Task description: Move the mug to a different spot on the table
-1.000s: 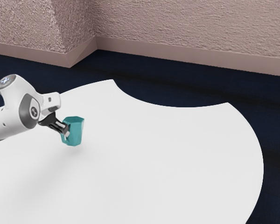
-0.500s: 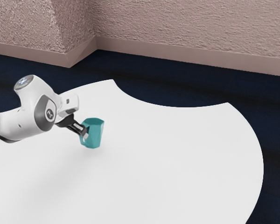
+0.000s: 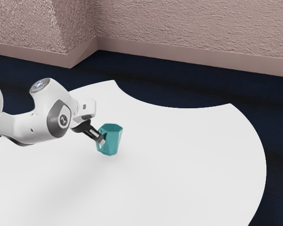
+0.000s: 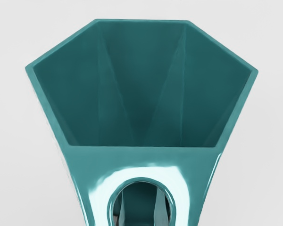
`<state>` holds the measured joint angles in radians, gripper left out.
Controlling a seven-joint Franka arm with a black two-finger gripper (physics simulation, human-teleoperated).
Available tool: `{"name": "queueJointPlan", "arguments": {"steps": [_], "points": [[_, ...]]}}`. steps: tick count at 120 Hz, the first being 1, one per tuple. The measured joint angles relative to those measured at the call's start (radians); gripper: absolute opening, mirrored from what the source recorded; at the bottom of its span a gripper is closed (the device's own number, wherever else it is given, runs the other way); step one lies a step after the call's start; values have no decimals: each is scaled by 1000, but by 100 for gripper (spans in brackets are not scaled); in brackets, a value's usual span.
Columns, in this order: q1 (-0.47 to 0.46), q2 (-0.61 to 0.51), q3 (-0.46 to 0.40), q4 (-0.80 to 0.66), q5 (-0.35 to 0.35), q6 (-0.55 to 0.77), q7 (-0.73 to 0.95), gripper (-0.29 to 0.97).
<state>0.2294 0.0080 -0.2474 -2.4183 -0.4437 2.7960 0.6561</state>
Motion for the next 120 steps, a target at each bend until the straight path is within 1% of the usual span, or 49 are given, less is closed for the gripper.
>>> {"name": "queueJointPlan", "arguments": {"steps": [29,58,87,120], "points": [[-29,0,0,0,0,0,0,3],[-28,0,0,0,0,0,1,3],[3,0,-1,0,0,2,1,3],[66,1,-6,0,0,11,2,3]]}}
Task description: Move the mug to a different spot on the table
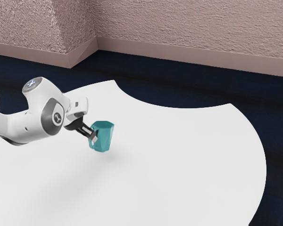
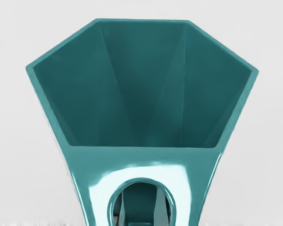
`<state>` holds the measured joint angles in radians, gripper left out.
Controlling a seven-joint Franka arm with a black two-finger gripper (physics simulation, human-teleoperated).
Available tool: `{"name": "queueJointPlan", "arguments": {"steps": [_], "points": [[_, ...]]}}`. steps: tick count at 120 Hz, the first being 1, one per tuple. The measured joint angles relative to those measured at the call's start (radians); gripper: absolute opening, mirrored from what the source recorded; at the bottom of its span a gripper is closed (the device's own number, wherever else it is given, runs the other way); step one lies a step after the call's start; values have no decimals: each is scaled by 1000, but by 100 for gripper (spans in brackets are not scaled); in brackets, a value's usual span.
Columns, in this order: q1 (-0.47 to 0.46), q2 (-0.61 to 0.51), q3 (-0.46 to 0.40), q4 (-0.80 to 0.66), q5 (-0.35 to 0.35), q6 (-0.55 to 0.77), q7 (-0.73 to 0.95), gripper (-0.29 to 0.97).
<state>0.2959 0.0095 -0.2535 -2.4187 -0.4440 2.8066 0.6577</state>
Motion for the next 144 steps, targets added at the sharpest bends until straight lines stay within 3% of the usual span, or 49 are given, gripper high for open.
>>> {"name": "queueJointPlan", "arguments": {"steps": [81,144], "points": [[137,0,-7,0,0,4,1,3],[90,7,-9,1,0,12,1,3]]}}
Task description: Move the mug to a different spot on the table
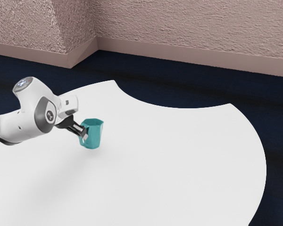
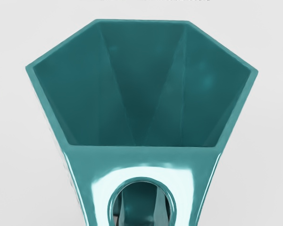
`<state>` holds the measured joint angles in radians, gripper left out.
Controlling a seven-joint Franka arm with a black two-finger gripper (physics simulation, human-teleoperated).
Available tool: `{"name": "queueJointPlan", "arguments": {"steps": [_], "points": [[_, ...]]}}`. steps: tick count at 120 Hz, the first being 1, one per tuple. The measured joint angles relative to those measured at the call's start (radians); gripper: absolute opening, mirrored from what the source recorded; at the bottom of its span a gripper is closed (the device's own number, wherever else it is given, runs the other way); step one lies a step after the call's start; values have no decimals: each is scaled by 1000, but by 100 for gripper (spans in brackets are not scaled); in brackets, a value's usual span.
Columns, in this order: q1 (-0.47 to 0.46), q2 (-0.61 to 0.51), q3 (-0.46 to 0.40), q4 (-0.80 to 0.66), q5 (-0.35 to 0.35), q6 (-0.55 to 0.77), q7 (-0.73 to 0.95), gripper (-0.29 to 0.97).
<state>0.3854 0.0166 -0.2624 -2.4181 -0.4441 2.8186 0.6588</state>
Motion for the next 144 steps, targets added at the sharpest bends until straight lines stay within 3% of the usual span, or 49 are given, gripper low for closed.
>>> {"name": "queueJointPlan", "arguments": {"steps": [40,80,112,144], "points": [[-66,37,-59,-12,0,148,1,2],[-54,68,-111,-44,4,291,5,2],[-47,19,-121,-115,-1,337,7,2],[-44,-16,-156,-172,-50,350,9,2]]}}
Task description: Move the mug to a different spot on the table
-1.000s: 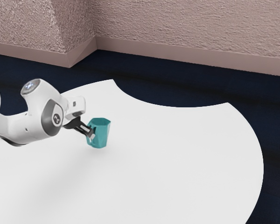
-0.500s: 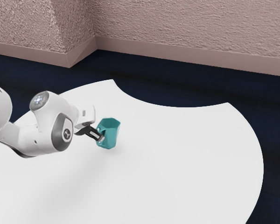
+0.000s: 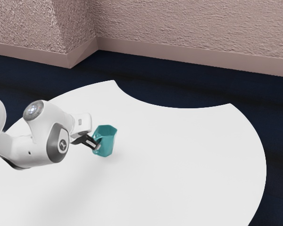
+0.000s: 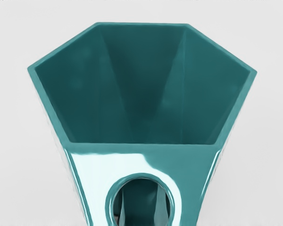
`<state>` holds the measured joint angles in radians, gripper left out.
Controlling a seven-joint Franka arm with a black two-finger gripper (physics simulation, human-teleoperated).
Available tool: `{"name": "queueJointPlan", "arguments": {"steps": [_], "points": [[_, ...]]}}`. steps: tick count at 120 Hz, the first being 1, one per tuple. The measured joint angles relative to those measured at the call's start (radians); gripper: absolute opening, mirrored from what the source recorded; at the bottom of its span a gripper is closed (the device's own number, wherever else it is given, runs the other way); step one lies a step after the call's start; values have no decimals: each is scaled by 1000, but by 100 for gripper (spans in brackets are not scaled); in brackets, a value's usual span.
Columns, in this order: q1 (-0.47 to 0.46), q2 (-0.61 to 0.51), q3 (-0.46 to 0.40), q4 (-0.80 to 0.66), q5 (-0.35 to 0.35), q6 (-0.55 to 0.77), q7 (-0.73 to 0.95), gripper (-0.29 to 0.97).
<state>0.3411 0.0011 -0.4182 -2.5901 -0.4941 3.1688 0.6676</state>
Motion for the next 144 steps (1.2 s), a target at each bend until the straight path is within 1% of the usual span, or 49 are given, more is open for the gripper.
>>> {"name": "queueJointPlan", "arguments": {"steps": [31,64,89,116,123,135,144], "points": [[-28,36,-5,-4,-21,41,1,2],[4,45,-14,-4,-28,73,1,2],[-12,50,-20,-4,-29,79,2,2],[-6,57,-20,-2,-28,78,1,5],[-6,58,-20,-2,-28,76,0,9],[-4,58,-28,2,-27,61,-1,29],[-8,58,-31,2,-27,51,-1,41]]}}
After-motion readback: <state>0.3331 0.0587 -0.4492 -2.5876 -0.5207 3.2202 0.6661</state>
